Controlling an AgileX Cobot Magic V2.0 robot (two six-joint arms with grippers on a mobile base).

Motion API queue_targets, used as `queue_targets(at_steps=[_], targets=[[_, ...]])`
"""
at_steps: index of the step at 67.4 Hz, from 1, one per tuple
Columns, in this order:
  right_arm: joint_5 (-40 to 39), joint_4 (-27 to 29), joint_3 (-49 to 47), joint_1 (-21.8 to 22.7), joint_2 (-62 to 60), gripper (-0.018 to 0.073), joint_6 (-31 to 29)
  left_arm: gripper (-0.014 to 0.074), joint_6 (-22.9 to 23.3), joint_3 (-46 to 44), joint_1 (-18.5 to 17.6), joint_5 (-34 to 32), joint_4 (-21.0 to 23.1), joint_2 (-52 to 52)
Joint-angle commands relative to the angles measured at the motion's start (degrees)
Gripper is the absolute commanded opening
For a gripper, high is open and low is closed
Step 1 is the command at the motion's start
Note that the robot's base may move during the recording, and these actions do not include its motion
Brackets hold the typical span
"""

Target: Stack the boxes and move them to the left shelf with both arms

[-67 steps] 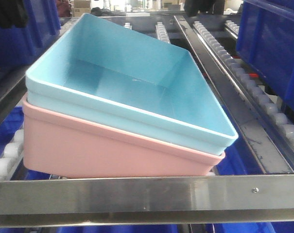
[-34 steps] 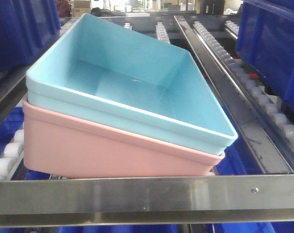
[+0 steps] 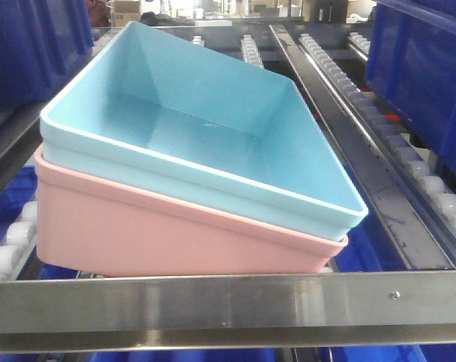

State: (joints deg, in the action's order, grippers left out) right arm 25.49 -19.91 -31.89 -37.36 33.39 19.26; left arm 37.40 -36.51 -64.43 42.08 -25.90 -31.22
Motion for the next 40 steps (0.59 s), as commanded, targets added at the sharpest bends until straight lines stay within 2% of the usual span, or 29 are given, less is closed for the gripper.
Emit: queue_targets(at_steps=[1,40], targets=[[-7.6,-0.9,0.8,0.0,-1.4,0.0055,-0.4,-0.0003,0.0,-1.0,-0.4,-3.0,-1.8,0.0],[-8.7,-1.0,1.6,0.0,-1.5,0.0055,-0.4,-0.0003,0.0,-1.0,-0.4,-2.8,-1.6,0.0]])
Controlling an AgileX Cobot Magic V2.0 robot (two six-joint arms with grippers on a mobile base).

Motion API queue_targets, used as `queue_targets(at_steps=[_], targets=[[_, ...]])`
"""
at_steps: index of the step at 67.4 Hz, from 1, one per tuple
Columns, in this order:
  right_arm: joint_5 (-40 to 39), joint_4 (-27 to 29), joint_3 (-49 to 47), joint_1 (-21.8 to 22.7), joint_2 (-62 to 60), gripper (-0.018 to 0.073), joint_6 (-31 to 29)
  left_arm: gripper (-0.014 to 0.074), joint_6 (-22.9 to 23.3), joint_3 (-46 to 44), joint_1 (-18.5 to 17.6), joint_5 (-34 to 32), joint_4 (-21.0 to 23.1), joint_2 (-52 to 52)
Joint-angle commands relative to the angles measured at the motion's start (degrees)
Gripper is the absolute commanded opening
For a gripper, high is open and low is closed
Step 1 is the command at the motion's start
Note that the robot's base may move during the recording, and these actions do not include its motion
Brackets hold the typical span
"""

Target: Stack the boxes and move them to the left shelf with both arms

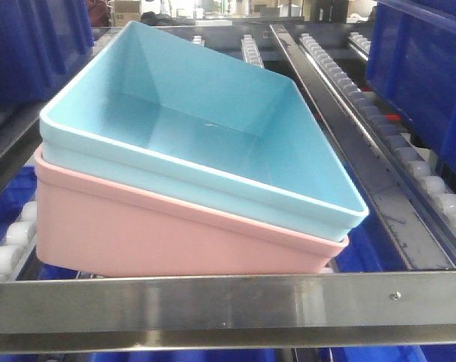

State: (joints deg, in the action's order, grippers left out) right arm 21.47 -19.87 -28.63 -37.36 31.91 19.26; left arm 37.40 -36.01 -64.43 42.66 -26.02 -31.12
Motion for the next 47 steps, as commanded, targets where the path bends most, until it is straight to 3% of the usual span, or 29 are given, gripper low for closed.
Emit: queue_targets(at_steps=[1,11,18,24,29,37,40,47], targets=[[-4.7,-1.0,-1.6,0.0,0.0,0.0055,-0.4,-0.0003,0.0,-1.5,-0.4,-3.4,-1.4,0.0],[-4.7,-1.0,-1.6,0.0,0.0,0.0055,-0.4,-0.0002,-0.9,-1.5,-0.4,-3.8,8.5,0.4],[-4.7,-1.0,-1.6,0.0,0.0,0.0055,-0.4,-0.0002,-13.7,-1.5,-0.1,-3.6,16.0,2.0],[-4.7,-1.0,-1.6,0.0,0.0,0.0055,-0.4,-0.0002,-20.3,-0.4,2.0,-4.3,20.5,4.8],[-4.7,-1.0,-1.6,0.0,0.0,0.0055,-0.4,-0.0002,-26.1,2.6,6.4,-7.0,25.0,8.0],[-4.7,-1.0,-1.6,0.0,0.0,0.0055,-0.4,-0.0003,-38.2,10.8,16.5,-18.4,34.2,14.7],[-4.7,-1.0,-1.6,0.0,0.0,0.0055,-0.4,-0.0003,-40.2,13.9,19.9,-22.9,35.4,17.0],[-4.7,-1.0,-1.6,0.0,0.0,0.0055,-0.4,-0.0002,-40.3,21.0,28.0,-32.1,35.6,21.6]])
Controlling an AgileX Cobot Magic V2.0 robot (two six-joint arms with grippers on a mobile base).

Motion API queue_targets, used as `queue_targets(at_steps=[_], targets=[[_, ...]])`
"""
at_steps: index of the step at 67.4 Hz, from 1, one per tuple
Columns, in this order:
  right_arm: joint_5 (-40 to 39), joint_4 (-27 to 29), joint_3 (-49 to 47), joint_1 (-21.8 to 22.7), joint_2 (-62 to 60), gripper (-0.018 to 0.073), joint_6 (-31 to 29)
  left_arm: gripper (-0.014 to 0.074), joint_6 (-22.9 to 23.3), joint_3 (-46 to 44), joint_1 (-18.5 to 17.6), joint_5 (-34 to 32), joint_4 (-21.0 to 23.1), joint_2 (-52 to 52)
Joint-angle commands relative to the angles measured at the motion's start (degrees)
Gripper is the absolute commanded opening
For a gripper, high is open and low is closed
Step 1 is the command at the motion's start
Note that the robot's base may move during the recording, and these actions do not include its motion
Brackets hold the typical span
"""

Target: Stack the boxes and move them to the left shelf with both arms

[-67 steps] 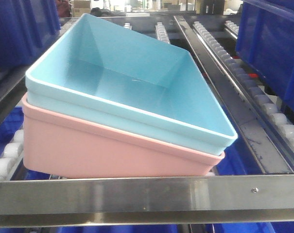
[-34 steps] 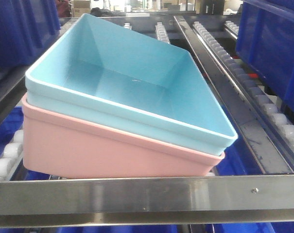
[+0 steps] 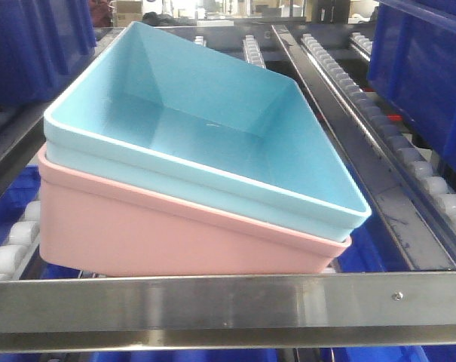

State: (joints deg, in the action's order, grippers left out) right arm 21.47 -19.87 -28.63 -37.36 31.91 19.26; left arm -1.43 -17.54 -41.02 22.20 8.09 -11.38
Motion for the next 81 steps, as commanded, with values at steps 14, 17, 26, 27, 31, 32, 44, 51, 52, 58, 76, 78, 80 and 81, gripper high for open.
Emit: queue_targets(at_steps=[14,17,26,27,31,32,44,51,52,58,76,78,80,81], targets=[[-4.7,-1.0,-1.6,0.0,0.0,0.0055,-0.4,-0.0002,-1.5,14.0,16.7,-24.4,0.4,6.8],[-4.7,-1.0,-1.6,0.0,0.0,0.0055,-0.4,-0.0002,-1.5,15.7,18.9,-26.3,-0.9,7.2],[-4.7,-1.0,-1.6,0.0,0.0,0.0055,-0.4,-0.0002,-1.5,19.3,24.4,-32.0,-1.6,7.3],[-4.7,-1.0,-1.6,0.0,0.0,0.0055,-0.4,-0.0002,-1.5,19.7,25.0,-33.0,-1.6,7.3],[-4.7,-1.0,-1.6,0.0,0.0,0.0055,-0.4,-0.0002,-1.5,21.1,26.6,-36.2,-1.6,7.3],[-4.7,-1.0,-1.6,0.0,0.0,0.0055,-0.4,-0.0002,-1.5,21.1,27.1,-35.6,-1.6,7.3],[-4.7,-1.0,-1.6,0.0,0.0,0.0055,-0.4,-0.0002,-1.5,21.0,30.7,-35.3,-1.8,9.7],[-4.7,-1.0,-1.6,0.0,0.0,0.0055,-0.4,-0.0002,-1.5,21.0,31.7,-32.4,-1.8,13.2],[-4.7,-1.0,-1.6,0.0,0.0,0.0055,-0.4,-0.0002,-1.5,21.0,31.8,-32.3,-2.0,13.0],[-4.6,-1.0,-1.6,0.0,0.0,0.0055,-0.4,-0.0003,-1.5,21.0,32.3,-32.3,-4.5,12.8],[-4.6,-1.0,-1.6,0.0,0.0,0.0055,-0.4,-0.0002,-1.5,21.0,34.8,-32.3,-5.4,12.8],[-4.6,-1.0,-1.6,0.0,0.0,0.0055,-0.4,-0.0003,-1.5,21.0,35.5,-32.3,-5.4,12.8],[-4.6,-1.0,-1.6,0.0,0.0,0.0055,-0.4,-0.0003,-1.5,21.0,36.0,-32.3,-5.4,12.8],[-4.6,-1.0,-1.6,0.0,0.0,0.0055,-0.4,-0.0002,-1.5,21.0,36.1,-32.3,-5.4,12.8]])
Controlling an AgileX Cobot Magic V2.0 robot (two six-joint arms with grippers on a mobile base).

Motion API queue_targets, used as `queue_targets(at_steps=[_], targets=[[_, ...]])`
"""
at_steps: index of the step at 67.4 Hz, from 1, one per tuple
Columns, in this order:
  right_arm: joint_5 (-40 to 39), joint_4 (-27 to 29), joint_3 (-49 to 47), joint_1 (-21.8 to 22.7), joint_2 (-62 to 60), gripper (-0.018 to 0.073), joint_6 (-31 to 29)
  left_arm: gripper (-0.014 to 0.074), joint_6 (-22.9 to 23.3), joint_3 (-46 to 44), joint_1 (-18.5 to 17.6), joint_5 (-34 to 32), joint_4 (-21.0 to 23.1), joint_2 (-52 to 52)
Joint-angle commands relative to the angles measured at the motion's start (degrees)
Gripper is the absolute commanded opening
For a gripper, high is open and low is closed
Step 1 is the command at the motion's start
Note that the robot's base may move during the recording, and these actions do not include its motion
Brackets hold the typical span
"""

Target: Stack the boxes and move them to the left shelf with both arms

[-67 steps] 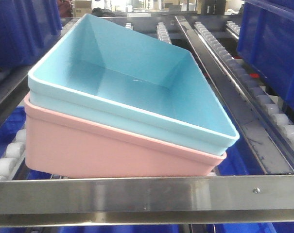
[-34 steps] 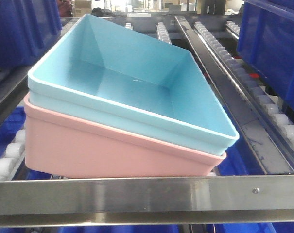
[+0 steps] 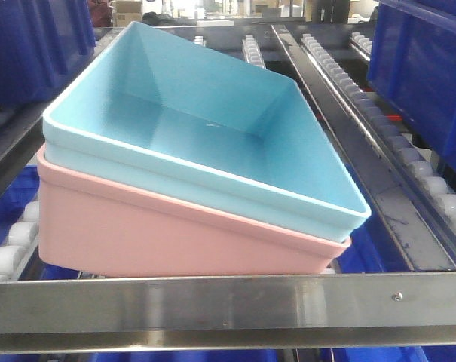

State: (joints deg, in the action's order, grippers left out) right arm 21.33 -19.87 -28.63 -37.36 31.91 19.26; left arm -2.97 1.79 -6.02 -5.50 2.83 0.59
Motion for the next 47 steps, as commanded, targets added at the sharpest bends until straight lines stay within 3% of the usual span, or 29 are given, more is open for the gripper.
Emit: queue_targets(at_steps=[1,47], targets=[[-4.5,-1.0,-1.6,0.0,0.0,0.0055,-0.4,-0.0002,0.1,1.6,1.3,-4.6,-0.2,0.9],[-4.5,-1.0,-1.6,0.0,0.0,0.0055,-0.4,-0.0003,0.1,1.6,1.3,-4.6,-0.2,0.9]])
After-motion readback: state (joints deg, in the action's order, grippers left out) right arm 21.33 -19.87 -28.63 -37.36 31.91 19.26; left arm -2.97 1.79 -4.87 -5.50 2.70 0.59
